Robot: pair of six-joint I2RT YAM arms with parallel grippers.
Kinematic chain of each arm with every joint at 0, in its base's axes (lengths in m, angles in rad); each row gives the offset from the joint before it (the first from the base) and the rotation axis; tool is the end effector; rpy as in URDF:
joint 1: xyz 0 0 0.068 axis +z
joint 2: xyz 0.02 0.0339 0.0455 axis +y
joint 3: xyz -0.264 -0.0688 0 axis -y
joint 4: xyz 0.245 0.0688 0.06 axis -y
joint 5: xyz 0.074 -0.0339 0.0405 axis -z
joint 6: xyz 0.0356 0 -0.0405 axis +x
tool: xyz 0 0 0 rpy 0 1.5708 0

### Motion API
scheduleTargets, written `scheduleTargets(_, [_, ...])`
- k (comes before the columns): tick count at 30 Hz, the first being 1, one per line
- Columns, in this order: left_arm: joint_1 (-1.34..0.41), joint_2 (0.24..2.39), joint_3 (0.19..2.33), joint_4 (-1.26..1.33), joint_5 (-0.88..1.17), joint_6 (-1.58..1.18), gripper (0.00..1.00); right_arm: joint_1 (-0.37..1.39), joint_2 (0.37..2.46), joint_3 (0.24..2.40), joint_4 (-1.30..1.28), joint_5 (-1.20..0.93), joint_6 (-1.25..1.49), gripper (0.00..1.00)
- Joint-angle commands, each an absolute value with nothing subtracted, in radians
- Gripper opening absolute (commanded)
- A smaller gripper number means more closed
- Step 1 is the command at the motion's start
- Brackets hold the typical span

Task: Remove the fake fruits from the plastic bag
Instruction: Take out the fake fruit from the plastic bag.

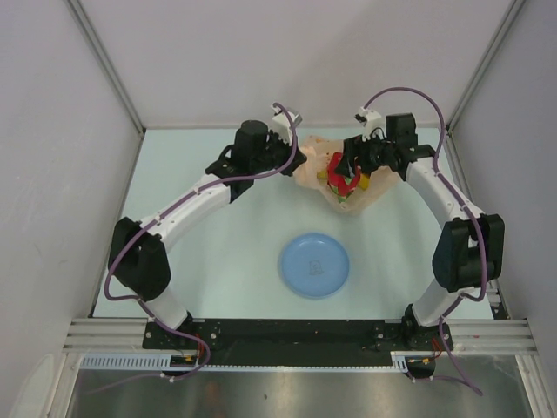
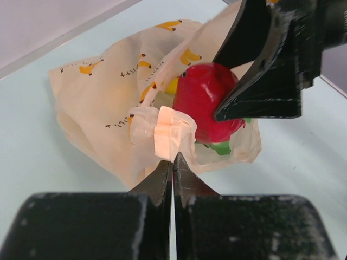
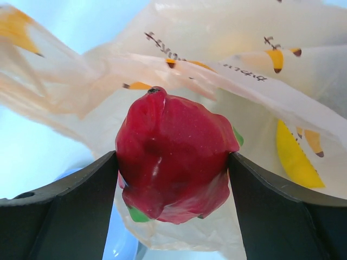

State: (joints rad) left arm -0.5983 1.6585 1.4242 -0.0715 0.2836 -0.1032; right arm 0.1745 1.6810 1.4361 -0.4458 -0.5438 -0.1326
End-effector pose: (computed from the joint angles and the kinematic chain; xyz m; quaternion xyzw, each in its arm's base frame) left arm 0.3237 -0.2327 0.3454 0.2766 0.7536 -0.3081 0.5104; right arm 0.3728 0.0844 0.3082 -0.2463 0.8437 0.2515 0.4052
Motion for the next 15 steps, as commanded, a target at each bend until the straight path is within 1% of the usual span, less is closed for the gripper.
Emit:
scheduleTargets(1, [-0.606, 1.661, 1.414, -0.048, 0.288, -0.071, 0.00, 0.176, 1.571, 1.451, -0.345, -0.603, -0.138, 0.25])
scheduleTargets(5, [-0.606, 1.660, 1.411, -0.054, 0.282, -0.049, 0.00, 0.179, 1.502, 1.454, -0.258, -0.571, -0.163, 0.23])
scheduleTargets(8, [-0.607, 1.660, 1.408, -0.060, 0.279, -0.032, 0.00, 0.184, 1.454, 1.465, -0.253, -0.561, -0.195, 0.21])
scheduleTargets(15, [-0.607, 1.643, 1.405, -0.064, 0.267, -0.014, 0.00, 0.250, 1.345, 1.466, -0.406, -0.561, -0.288, 0.20])
